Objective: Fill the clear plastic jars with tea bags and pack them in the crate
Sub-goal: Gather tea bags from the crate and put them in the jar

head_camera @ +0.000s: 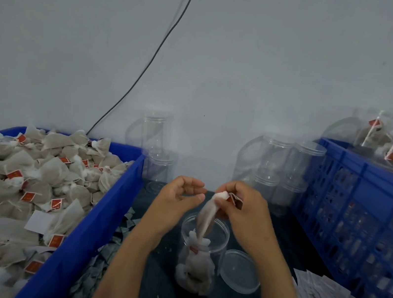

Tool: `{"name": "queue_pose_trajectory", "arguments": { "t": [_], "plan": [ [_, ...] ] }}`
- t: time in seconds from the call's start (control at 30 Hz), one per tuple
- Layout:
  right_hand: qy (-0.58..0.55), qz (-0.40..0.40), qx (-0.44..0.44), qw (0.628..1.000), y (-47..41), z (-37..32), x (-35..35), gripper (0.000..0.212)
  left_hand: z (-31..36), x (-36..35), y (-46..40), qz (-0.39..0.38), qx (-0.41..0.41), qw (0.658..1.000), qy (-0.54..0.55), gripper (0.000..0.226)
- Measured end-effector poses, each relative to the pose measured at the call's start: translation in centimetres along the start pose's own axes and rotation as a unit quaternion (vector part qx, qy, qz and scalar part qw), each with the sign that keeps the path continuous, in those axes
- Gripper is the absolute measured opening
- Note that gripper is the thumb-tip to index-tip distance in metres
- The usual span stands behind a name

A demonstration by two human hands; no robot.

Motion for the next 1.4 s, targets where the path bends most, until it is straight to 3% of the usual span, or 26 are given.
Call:
{"name": "queue_pose_trajectory", "arguments": {
  "t": [0.1,0.23,0.33,0.47,0.67,0.9,1.1,1.23,1.4],
  "plan": [
    [0.118,-0.05,0.02,0.992,0.3,-0.1,-1.0,0.008,0.4,-0.1,0.2,-0.019,-0.018,0.999,-0.028,0.022],
    [0.319,-0.092,0.02,0.943,0.6,0.1,-1.7,0.007,0.5,-0.3,0.2,-0.026,-0.028,0.997,-0.07,0.02],
    [0.391,-0.066,0.039,0.917,0.8,-0.4,-1.3,0.009,0.4,-0.1,0.2,-0.017,-0.029,0.994,-0.107,0.019],
    [0.406,-0.025,0.076,0.911,0.7,-1.5,-0.6,0.017,0.1,0.3,0.1,-0.005,-0.022,0.993,-0.116,0.018],
    [0.474,-0.162,0.134,0.855,1.3,-1.2,-4.9,0.023,-0.2,0.6,0.0,0.01,-0.016,0.991,-0.131,0.014],
    [0.408,-0.143,0.139,0.891,1.3,-2.1,-4.0,0.035,0.1,1.6,0.0,0.036,-0.011,0.992,-0.123,0.02],
    [0.459,-0.172,0.107,0.865,1.8,-1.4,-5.4,0.03,0.1,2.6,0.1,0.072,0.002,0.995,-0.076,0.026],
    [0.459,-0.209,0.088,0.859,2.1,-1.2,-5.7,0.037,0.1,3.2,0.1,0.088,0.009,0.994,-0.058,0.028],
    [0.472,-0.213,0.088,0.851,2.1,-1.3,-6.0,0.022,-0.2,4.1,0.1,0.105,0.027,0.992,-0.061,0.026]
  ]
}}
Point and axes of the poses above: each hand's wrist, its own y-axis away from the middle knuckle, its own x-axis out of the back of the hand, z = x × y, the point moved 8 cm from there along -y, towards the middle knuckle, and after that the axes turned 11 degrees about y, right-handed, at the moved point
